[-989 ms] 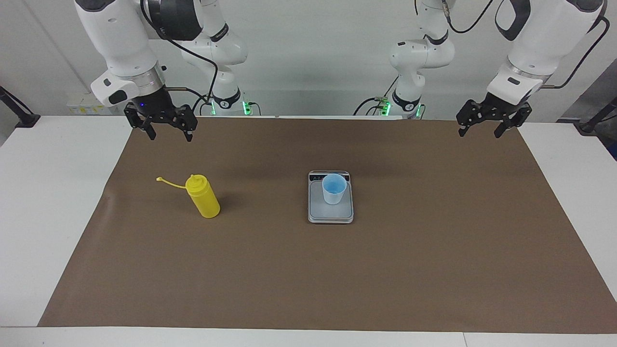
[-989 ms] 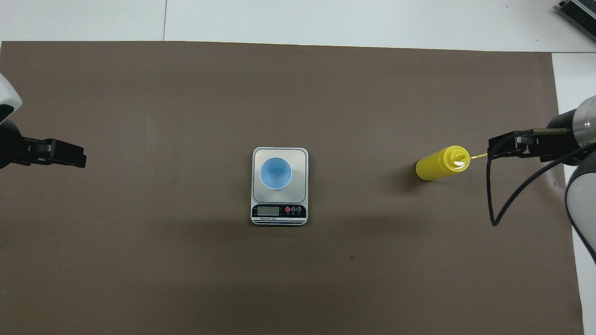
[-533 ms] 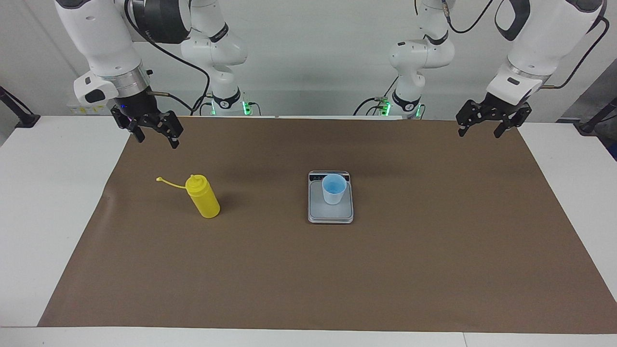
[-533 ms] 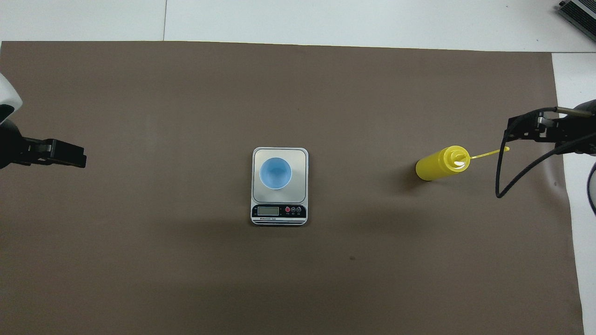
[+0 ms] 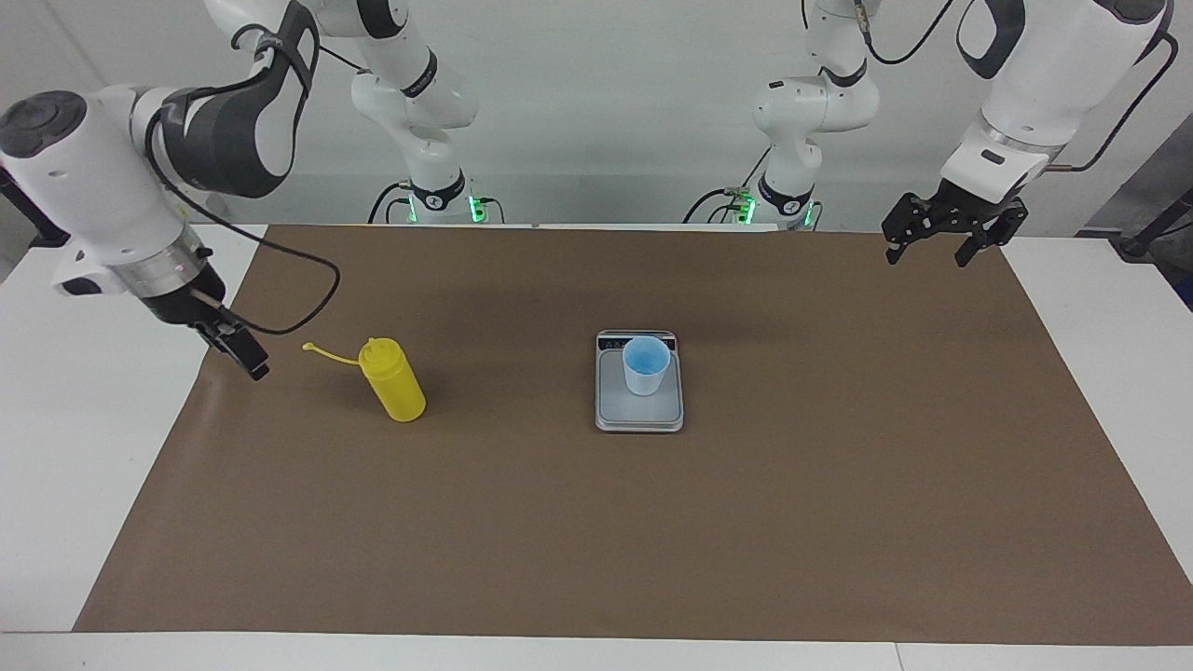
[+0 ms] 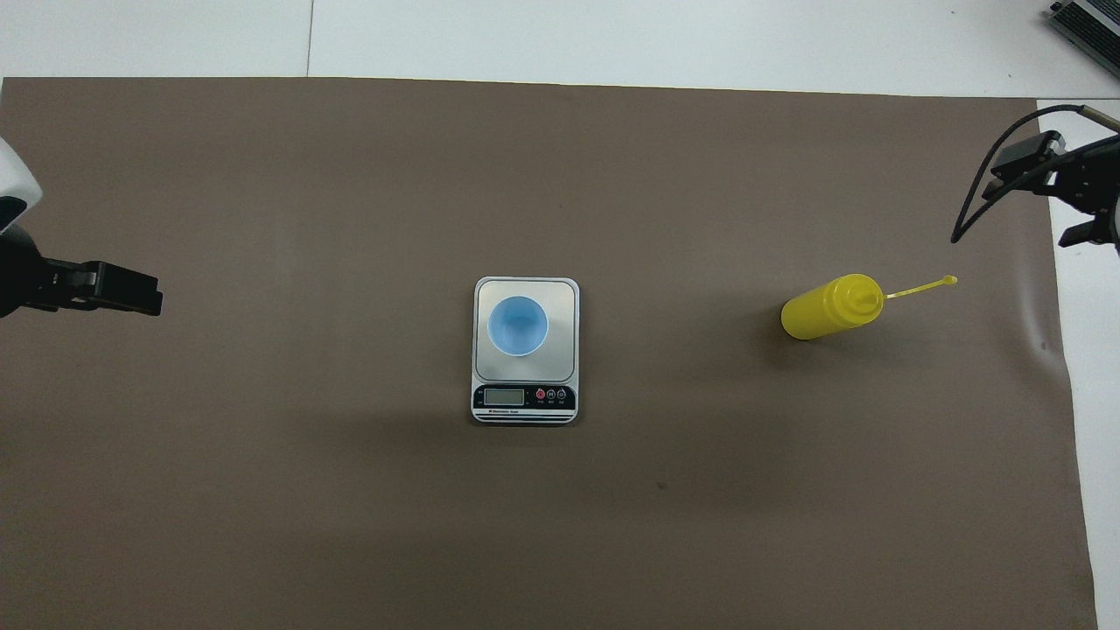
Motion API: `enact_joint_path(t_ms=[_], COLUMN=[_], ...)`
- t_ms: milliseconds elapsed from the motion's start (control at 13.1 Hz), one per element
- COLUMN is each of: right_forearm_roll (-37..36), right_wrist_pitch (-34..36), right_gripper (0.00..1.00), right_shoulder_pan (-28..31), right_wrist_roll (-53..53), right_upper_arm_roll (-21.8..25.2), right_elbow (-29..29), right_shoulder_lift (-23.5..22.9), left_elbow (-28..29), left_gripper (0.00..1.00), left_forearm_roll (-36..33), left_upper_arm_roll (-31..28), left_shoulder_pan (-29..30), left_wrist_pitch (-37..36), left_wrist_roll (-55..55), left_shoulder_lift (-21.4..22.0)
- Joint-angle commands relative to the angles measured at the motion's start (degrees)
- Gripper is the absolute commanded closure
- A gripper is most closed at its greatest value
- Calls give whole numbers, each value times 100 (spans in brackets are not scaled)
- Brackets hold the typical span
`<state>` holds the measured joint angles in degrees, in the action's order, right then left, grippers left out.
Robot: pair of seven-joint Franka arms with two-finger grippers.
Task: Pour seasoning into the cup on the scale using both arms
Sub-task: 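Raise the right gripper and move it above the yellow bottle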
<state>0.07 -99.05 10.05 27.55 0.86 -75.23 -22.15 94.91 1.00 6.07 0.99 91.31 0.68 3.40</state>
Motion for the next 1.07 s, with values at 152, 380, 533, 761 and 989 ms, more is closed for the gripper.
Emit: enact_joint_path(t_ms=[152, 380, 533, 761, 989], right_forearm_roll=[527, 1002, 1344, 1609, 2118], right_wrist_pitch=[-26, -18, 53, 167, 272], right_gripper=[0, 0, 0, 0, 0], right_shoulder_pan=[471, 726, 805, 857, 998], right_wrist_roll=[110, 110, 101, 110, 136], right_upper_arm_roll=[-24, -24, -24, -24, -24], right_elbow=[615, 606, 545, -113, -877], right_shoulder_lift=[-817, -1115, -1292, -1213, -977], left_elbow=[107, 107, 107, 107, 107], left_gripper=[0, 0, 0, 0, 0], left_forearm_roll=[-21, -21, -21, -21, -21], left_upper_arm_roll=[44, 44, 44, 44, 44], left_shoulder_pan=[68, 68, 68, 68, 68], left_wrist_pitch=[18, 18, 18, 18, 18], left_wrist_roll=[55, 55, 55, 55, 55], left_shoulder_lift=[117, 117, 117, 117, 117])
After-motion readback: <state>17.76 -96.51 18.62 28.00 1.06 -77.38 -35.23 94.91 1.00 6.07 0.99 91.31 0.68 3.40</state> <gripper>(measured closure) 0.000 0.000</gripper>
